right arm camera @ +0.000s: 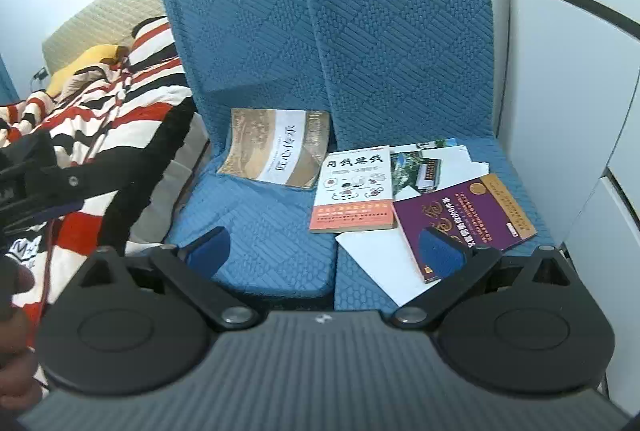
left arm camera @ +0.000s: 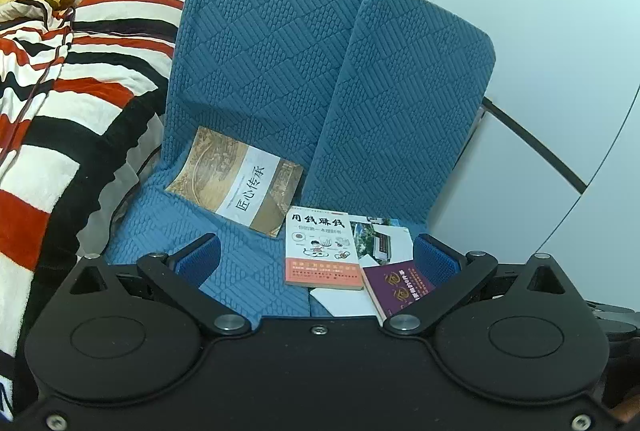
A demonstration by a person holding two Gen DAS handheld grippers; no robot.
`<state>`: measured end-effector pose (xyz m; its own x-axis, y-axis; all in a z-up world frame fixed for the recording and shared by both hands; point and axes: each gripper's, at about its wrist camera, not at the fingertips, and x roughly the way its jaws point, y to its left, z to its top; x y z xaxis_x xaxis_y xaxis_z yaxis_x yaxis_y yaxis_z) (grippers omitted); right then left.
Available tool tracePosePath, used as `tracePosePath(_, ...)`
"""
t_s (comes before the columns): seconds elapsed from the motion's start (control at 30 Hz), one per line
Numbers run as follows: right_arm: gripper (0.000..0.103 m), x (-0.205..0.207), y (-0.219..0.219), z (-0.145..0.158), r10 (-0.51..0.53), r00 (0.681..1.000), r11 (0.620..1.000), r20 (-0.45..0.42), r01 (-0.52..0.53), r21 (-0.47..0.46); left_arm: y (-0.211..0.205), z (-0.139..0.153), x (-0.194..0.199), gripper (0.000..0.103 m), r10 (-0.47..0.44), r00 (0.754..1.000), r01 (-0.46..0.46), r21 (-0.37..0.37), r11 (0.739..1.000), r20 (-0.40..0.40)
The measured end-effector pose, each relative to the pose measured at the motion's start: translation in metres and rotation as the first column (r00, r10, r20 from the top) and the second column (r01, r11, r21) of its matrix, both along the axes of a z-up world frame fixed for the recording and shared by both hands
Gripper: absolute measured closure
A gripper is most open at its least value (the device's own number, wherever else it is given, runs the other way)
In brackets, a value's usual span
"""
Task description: Organize objects
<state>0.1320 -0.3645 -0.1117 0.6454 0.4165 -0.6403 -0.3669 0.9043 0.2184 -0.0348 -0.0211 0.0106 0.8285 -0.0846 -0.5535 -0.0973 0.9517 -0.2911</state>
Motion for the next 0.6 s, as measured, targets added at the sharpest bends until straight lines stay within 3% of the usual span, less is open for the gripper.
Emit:
tracePosePath(0.1,0.000,-0.002,0.000,-0.005,0.004,1.000,1.000,-0.001,-0.004,-0.018,-0.001,-0.006,-0.003,0.000,-0.001,1.000,0.001,-0.002,1.000,-0.009)
tracePosePath(0.27,0.000,-0.007,-0.001,-0.014,0.032,0.999,0.998,-0.040,-0.030,0.052,-0.004,-0.020,-0.008,0.000,-0.014,1.000,0.014,0.003,1.000,-0.008)
tracePosePath(0.6,0.000,-0.002,-0.001,-0.024,0.002,1.000,0.999,0.016,-0.003,0.036,-0.004,-0.038,-0.006,0.000,0.005,1.000,-0.005,0.020,1.000,0.008)
